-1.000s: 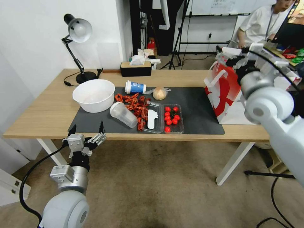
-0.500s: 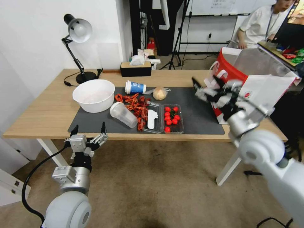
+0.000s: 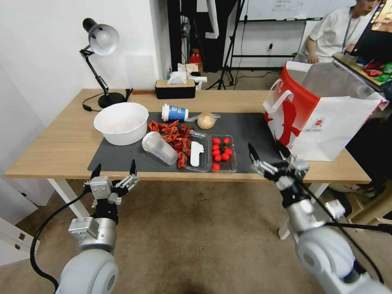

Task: Pick up the trash from the table and place it into the takeout bag.

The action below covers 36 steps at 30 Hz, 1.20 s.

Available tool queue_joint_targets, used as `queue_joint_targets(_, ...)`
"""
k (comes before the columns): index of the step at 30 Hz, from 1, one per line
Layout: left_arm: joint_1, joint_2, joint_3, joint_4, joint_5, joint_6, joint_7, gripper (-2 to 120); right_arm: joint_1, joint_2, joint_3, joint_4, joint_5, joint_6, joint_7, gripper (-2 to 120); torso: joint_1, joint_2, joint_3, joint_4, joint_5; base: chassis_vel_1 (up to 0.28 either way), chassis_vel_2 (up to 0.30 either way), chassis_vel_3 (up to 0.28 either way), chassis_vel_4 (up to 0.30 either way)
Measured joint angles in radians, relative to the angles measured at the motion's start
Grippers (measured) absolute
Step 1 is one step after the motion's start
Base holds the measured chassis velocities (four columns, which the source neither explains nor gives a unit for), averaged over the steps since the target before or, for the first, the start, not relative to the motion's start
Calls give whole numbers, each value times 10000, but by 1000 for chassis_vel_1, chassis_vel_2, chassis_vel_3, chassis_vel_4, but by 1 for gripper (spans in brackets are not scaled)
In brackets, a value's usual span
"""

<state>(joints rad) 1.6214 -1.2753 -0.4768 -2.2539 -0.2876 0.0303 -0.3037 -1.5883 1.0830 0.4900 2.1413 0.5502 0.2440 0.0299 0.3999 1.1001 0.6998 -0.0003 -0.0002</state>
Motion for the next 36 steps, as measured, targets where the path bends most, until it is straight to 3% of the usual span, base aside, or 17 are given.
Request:
queue_joint_targets(10, 79, -75, 93, 22, 64, -7, 45, 100, -807, 276, 440, -166, 1, 177, -32, 100, 0, 0, 1, 4, 2, 0, 0, 0, 0)
queue_joint_targets(36, 509, -124, 65, 56, 234, 14, 364, 100, -738, 319, -103, -240, -308, -367, 288, 100, 0, -2, 2, 3, 2, 0, 0, 0, 0)
